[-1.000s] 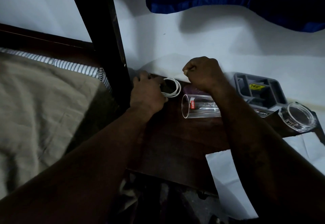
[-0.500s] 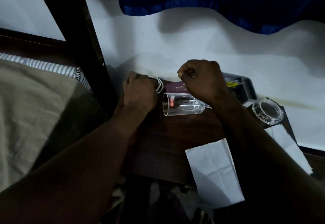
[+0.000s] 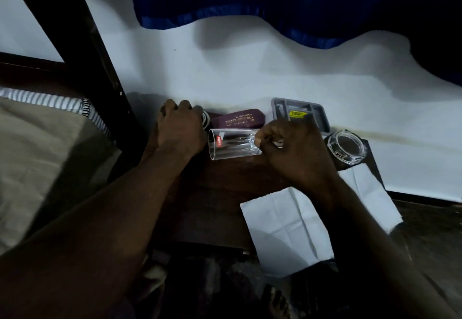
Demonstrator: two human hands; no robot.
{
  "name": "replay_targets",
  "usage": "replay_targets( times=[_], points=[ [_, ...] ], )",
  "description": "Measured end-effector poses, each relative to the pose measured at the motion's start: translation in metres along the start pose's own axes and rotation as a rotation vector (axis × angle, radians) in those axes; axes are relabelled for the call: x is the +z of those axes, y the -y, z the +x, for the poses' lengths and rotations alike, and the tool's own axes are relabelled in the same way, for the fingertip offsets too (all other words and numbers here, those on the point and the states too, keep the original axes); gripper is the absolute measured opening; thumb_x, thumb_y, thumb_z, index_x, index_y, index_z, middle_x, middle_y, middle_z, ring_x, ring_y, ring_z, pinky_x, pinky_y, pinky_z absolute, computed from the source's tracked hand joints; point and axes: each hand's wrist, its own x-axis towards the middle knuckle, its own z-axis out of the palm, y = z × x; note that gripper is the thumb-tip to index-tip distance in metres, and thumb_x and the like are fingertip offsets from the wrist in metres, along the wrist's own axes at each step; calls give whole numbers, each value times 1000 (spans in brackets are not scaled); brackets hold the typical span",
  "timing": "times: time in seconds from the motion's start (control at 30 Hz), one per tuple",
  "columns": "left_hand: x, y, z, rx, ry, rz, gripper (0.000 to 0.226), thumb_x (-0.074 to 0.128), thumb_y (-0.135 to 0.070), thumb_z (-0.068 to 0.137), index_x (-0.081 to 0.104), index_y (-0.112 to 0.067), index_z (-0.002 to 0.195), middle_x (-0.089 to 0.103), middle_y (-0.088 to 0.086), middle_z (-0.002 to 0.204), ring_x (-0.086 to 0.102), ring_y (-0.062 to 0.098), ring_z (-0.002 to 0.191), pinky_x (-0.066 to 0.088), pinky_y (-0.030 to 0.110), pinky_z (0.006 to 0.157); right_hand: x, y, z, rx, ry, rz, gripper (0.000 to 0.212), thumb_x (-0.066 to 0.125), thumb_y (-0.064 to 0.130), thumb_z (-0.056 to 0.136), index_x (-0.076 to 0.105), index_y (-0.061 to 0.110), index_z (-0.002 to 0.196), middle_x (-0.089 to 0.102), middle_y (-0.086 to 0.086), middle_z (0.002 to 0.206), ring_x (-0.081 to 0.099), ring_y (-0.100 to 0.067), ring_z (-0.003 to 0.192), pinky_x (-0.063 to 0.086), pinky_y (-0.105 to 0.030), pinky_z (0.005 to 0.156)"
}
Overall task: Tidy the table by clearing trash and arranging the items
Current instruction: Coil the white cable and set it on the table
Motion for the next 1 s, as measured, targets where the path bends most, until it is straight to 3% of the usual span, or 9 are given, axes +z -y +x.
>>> replay_targets(
  times=[0.1,0.3,0.5,0.57,0.63,0.73,1.0],
  points=[
    [-6,-2,-3,32,-29,-71,53,69,-27,74,62,-23,126,62,10,120,50,42,116,43,48,95,-4,-5,-17,24,11,-17,7,71,25,85,77,28,85,76,16,85,67,3,80,46,-8,76],
    [-24,-12,-12,19,-16,-247,55,63,-15,75,62,-25,129,64,11,119,53,41,111,45,47,100,-5,-19,-33,60,134,-86,8,70,27,89,75,28,84,74,10,86,68,-8,85,49,-28,80],
    [-41,-34,-18,34,-11,-392,48,59,-7,78,68,-27,122,71,-1,115,60,29,110,49,41,97,0,-28,-34,97,167,-106,9,71,32,88,75,25,86,75,8,88,69,-14,90,53,-35,85],
    [-43,-38,-18,89,-30,-379,37,58,-15,85,69,-29,118,72,0,115,61,29,109,47,40,98,1,-26,-29,104,150,-84,8,71,32,88,76,25,88,76,7,89,69,-14,88,53,-36,83],
    [-44,-41,-16,150,-30,-325,27,58,-35,92,70,-32,117,70,1,116,60,30,111,47,43,98,2,-26,-26,102,150,-73,8,72,32,88,76,25,88,76,7,88,69,-13,86,54,-36,81],
    [-44,-62,-19,227,35,-228,40,59,-56,88,66,-35,122,66,0,121,55,31,118,46,48,101,-8,-40,-32,117,146,-119,10,72,33,88,76,24,88,77,6,90,70,-14,87,54,-35,81],
    [-45,-69,-21,264,-6,-116,47,65,-53,85,63,-34,128,61,-1,131,48,34,124,43,51,97,-5,-34,-29,99,277,-194,12,70,37,89,76,26,91,77,3,97,69,-20,97,55,-36,87]
  ],
)
